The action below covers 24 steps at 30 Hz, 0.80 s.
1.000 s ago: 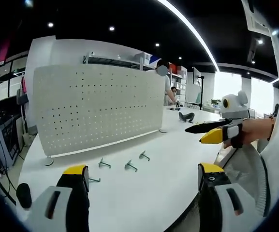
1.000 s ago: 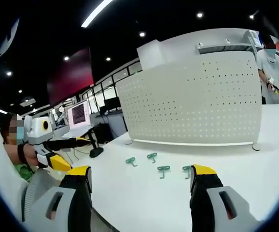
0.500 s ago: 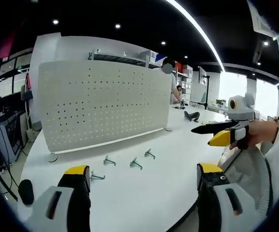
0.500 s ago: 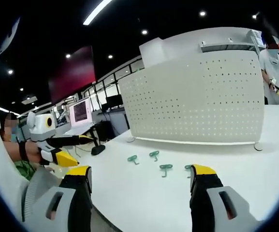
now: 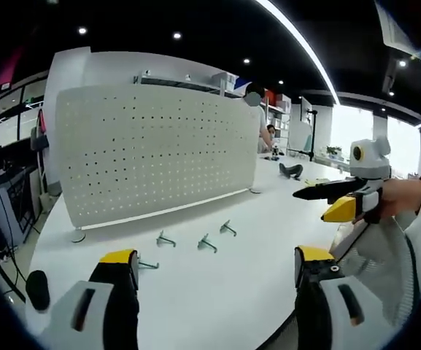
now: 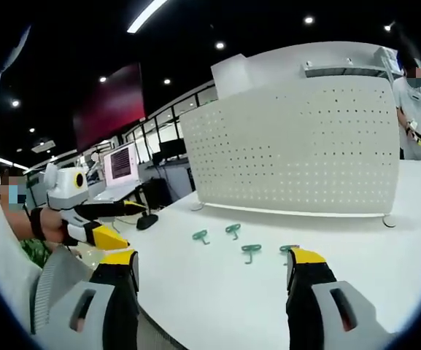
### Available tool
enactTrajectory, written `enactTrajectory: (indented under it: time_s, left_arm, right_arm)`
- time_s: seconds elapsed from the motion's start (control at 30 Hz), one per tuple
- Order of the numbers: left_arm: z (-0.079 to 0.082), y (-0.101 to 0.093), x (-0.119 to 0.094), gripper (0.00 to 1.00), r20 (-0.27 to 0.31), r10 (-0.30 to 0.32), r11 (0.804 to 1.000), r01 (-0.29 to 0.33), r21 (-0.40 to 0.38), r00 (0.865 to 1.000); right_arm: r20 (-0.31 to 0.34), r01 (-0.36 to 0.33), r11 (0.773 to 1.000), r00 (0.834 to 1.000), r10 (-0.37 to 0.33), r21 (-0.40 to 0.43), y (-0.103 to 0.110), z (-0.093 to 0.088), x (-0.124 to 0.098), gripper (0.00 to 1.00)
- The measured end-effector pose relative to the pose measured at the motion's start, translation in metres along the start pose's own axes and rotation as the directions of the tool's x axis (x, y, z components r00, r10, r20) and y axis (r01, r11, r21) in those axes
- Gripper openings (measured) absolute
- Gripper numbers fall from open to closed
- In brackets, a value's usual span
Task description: Insert the hook assembly into the mounting plate slot until the hook locks in place.
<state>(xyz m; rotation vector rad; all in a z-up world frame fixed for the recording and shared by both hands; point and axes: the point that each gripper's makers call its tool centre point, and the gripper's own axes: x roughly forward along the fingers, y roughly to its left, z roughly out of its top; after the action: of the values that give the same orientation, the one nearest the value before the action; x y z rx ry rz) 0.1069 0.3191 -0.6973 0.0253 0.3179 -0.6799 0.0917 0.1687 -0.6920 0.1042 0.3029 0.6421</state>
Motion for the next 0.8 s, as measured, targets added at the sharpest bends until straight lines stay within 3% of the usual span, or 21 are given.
enactTrajectory:
  time_s: [0.37, 0.47, 0.8]
  left_arm:
    - [-0.003, 0.01, 0.008, 0.86, -0.013, 0.015, 1.0, -0.015, -0.012, 1.0]
    - [-0.012, 0.016, 0.01, 0.84, -0.061, 0.031, 1.0, -0.031, -0.001, 0.998]
    - [-0.021, 0.036, 0.011, 0.82, -0.12, 0.071, 0.997, -0.068, 0.033, 0.99]
  right_arm:
    - [-0.016, 0.002, 1.0, 1.0, -0.002, 0.006, 0.005, -0.006, -0.002, 0.85]
    - [-0.018, 0.006, 1.0, 1.0, -0.005, 0.018, 0.006, -0.01, -0.005, 0.85]
    - [-0.027, -0.003, 1.0, 1.0, 0.004, 0.026, 0.015, -0.014, -0.005, 0.85]
